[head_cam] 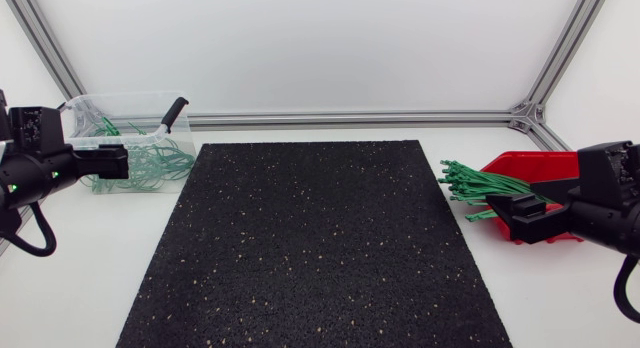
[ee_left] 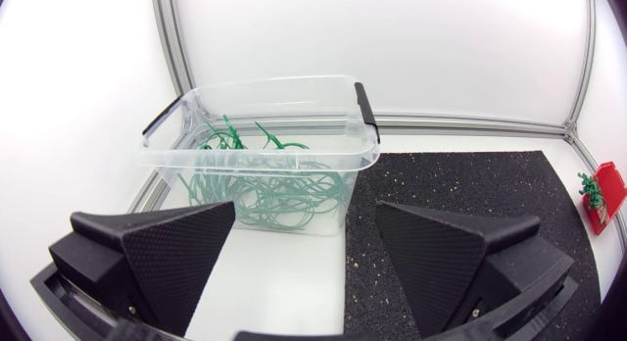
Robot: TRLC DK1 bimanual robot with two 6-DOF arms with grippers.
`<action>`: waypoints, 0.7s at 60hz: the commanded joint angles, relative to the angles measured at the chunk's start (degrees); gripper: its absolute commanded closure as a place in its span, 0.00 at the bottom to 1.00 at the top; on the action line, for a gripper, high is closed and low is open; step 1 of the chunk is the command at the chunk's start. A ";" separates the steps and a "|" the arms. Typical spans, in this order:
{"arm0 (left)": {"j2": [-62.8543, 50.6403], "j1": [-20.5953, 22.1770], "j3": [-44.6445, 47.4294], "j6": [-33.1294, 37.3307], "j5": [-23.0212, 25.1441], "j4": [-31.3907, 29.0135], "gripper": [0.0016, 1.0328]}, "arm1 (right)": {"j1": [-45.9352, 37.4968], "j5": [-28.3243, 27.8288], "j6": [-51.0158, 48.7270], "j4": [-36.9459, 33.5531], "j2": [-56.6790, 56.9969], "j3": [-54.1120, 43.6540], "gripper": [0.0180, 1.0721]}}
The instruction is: Take a green cable tie from the red box, thread the tail through the head to close it, then place it in the transparent bin on the left.
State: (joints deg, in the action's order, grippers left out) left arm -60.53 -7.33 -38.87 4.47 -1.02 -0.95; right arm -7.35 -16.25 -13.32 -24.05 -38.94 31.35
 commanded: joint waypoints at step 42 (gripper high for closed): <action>39.72 4.84 26.13 -4.02 -0.07 1.27 0.04 | 2.95 9.26 6.96 14.43 26.17 -20.04 0.04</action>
State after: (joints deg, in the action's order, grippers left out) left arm -23.00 -3.07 -15.07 1.45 -0.97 -0.10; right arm -5.28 -8.14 -8.51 -11.31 -14.81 13.96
